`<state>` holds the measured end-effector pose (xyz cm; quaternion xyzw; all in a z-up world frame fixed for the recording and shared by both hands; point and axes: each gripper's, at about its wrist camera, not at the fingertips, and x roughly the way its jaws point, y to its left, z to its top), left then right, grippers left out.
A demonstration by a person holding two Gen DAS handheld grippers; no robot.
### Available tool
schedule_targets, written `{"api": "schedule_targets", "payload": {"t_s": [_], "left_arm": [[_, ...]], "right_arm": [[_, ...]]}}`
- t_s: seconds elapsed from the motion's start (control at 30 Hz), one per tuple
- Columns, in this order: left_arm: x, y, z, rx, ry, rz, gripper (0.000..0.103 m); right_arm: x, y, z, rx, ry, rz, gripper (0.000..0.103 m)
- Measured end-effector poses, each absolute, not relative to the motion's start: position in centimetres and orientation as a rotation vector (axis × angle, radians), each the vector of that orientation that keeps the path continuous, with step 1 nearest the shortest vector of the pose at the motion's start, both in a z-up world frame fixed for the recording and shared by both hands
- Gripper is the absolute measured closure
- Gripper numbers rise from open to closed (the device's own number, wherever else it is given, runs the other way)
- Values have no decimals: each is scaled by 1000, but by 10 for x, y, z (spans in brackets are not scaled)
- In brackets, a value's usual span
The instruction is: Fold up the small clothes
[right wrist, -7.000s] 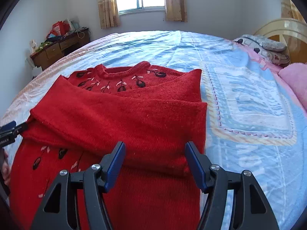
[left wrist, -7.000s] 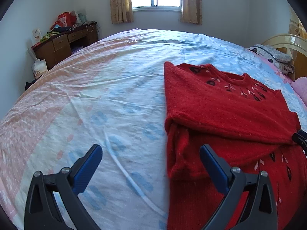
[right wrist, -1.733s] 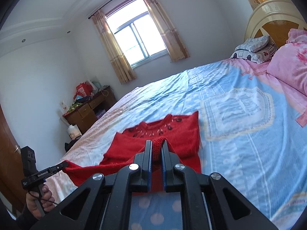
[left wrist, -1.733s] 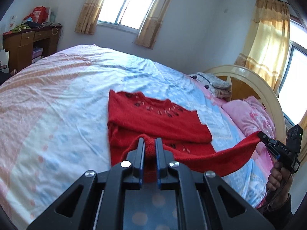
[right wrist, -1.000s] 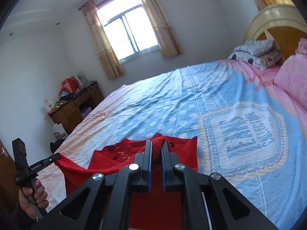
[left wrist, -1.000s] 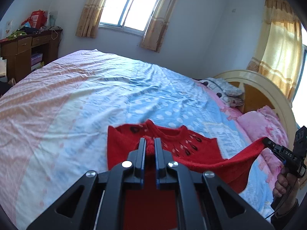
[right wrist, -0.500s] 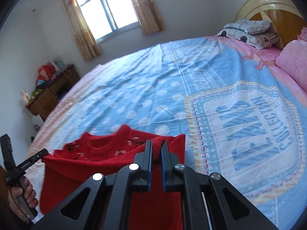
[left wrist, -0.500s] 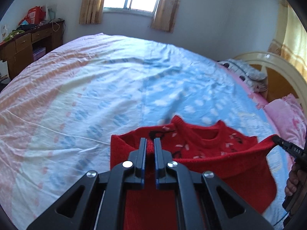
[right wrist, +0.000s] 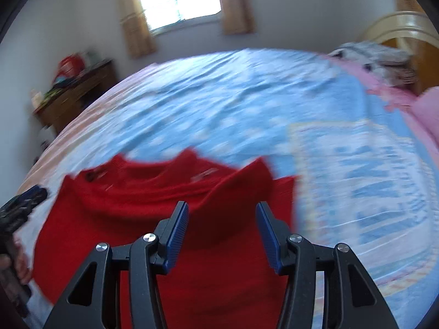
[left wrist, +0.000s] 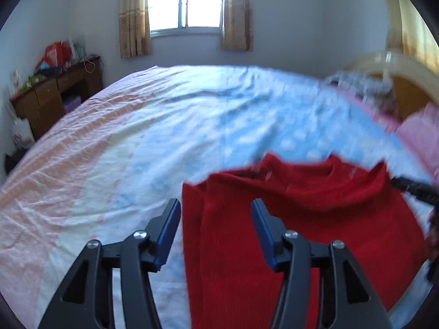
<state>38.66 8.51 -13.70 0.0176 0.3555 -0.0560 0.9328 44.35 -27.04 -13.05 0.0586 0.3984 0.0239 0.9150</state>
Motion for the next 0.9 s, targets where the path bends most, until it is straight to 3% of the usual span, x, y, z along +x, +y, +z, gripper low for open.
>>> {"api": "schedule_targets", "payload": {"t_s": [0.13, 0.4, 0.63, 0.8, 0.9], "left_arm": [[400, 85, -169, 116, 840, 25, 46], [378, 131, -171, -97, 854, 1, 40], [325, 136, -165, -151, 822, -59, 41], [305, 117, -166, -97, 814, -106, 34], [301, 106, -174, -28, 828, -84, 34]], "right_arm": [[464, -236, -160, 54, 964, 144, 50], [432, -256, -151, 140, 888, 82, 50], [357, -304, -133, 228, 815, 32, 50], [322, -324, -142, 284, 843, 18, 50], [316, -321, -153, 275, 870, 30, 62]]}}
